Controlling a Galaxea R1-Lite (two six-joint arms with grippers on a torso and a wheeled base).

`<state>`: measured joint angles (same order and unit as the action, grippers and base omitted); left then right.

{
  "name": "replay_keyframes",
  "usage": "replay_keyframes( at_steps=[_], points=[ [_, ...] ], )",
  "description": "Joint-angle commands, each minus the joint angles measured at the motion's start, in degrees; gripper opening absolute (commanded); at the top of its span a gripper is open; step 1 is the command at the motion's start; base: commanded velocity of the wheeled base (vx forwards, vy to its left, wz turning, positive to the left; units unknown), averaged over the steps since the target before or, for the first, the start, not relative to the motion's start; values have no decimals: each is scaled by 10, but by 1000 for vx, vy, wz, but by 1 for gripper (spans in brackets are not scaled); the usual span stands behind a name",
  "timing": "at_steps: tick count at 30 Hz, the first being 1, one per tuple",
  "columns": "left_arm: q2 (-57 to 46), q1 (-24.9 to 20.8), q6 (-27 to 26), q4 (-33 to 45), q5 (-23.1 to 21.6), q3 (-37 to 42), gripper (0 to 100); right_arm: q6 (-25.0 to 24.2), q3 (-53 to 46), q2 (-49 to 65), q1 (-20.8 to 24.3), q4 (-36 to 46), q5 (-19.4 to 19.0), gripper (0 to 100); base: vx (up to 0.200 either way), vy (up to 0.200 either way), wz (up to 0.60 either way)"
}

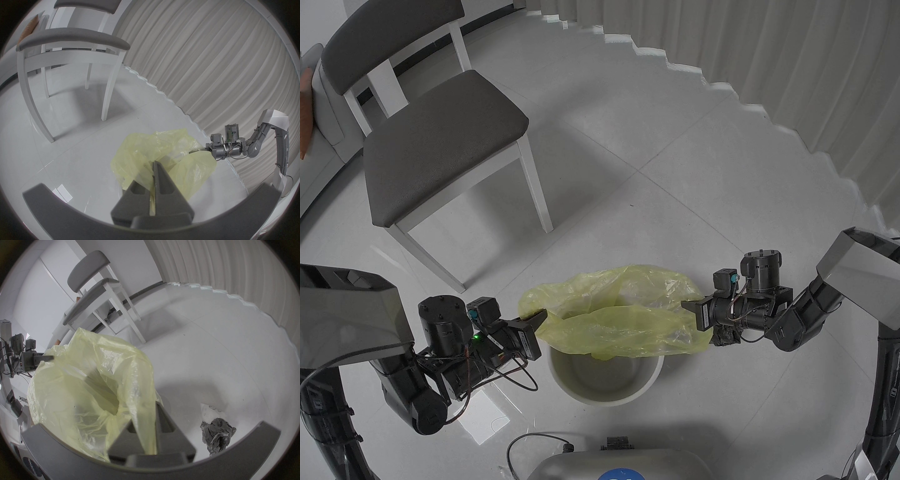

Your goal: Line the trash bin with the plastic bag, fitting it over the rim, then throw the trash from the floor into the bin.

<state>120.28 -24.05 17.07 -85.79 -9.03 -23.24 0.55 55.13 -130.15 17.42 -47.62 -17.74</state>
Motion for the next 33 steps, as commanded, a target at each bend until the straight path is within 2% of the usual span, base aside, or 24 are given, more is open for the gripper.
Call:
replay_keyframes(
  at_steps=[1, 12, 17, 22, 33],
  points=[
    [-2, 8, -1, 0, -2, 1, 0, -5, 0, 4, 3, -1, 0, 100, 0, 0, 0],
    [18, 9, -2, -1, -3, -1, 0, -1, -27, 60, -5, -1, 0, 100, 0, 0, 0],
    [46, 23, -4, 0, -1, -30, 0, 1, -52, 103, -6, -1, 0, 100, 0, 0, 0],
    [72, 0, -5, 8, 2, -73, 0, 1, -80, 125, -7, -2, 0, 100, 0, 0, 0],
    [78, 89, -29, -3, -28, -34, 0, 0, -107, 133, -1, -27, -8, 100, 0, 0, 0]
  ],
)
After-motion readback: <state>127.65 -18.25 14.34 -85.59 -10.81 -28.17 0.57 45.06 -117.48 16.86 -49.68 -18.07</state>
